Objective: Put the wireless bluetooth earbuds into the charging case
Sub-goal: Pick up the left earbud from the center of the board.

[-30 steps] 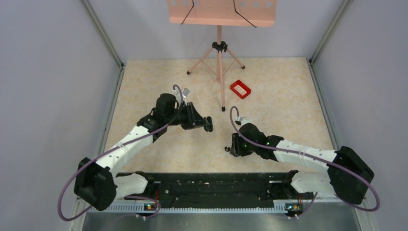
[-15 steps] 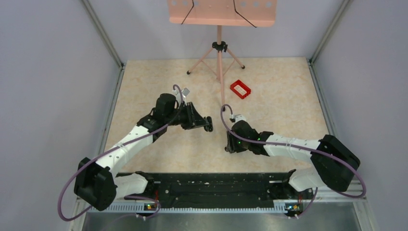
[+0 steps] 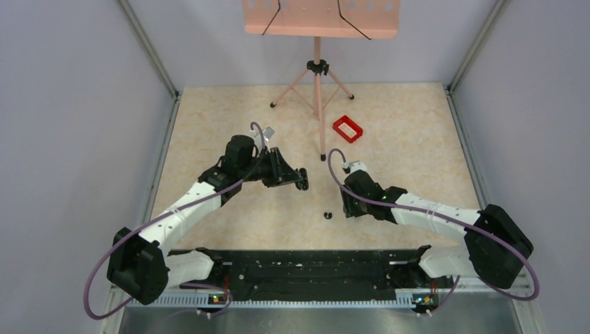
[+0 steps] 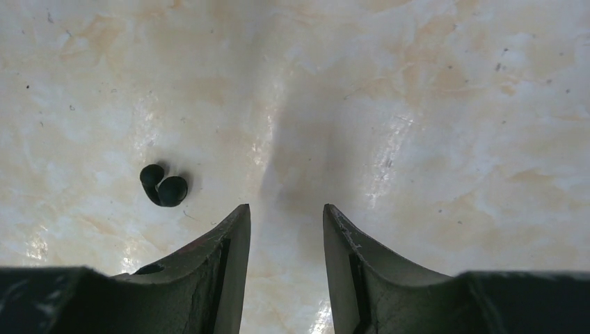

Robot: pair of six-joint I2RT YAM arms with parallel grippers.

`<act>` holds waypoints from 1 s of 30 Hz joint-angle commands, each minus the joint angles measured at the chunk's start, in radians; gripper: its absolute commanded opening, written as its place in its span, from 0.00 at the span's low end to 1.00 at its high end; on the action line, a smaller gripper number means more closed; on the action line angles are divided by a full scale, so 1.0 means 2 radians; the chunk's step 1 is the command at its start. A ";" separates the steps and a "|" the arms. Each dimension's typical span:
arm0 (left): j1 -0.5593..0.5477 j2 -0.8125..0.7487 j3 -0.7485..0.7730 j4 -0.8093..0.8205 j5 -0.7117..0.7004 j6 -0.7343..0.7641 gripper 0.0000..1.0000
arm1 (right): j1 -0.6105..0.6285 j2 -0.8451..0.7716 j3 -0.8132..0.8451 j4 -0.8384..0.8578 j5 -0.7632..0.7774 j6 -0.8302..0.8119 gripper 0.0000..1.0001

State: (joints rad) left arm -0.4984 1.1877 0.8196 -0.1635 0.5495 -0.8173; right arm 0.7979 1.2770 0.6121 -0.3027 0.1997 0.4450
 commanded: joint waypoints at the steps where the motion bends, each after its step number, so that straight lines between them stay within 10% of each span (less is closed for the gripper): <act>1: 0.003 0.002 -0.003 0.027 0.009 -0.004 0.01 | -0.016 -0.040 0.012 -0.016 0.003 -0.010 0.41; 14: 0.020 -0.019 -0.008 0.010 -0.007 -0.006 0.01 | 0.086 -0.080 -0.007 0.100 -0.122 -0.013 0.37; 30: 0.041 -0.043 -0.016 -0.012 -0.007 0.003 0.01 | 0.091 0.028 0.034 0.087 -0.073 -0.036 0.27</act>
State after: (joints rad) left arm -0.4221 1.1233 0.7906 -0.2039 0.5301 -0.8204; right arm 0.9733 1.3178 0.6262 -0.1692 0.0257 0.3920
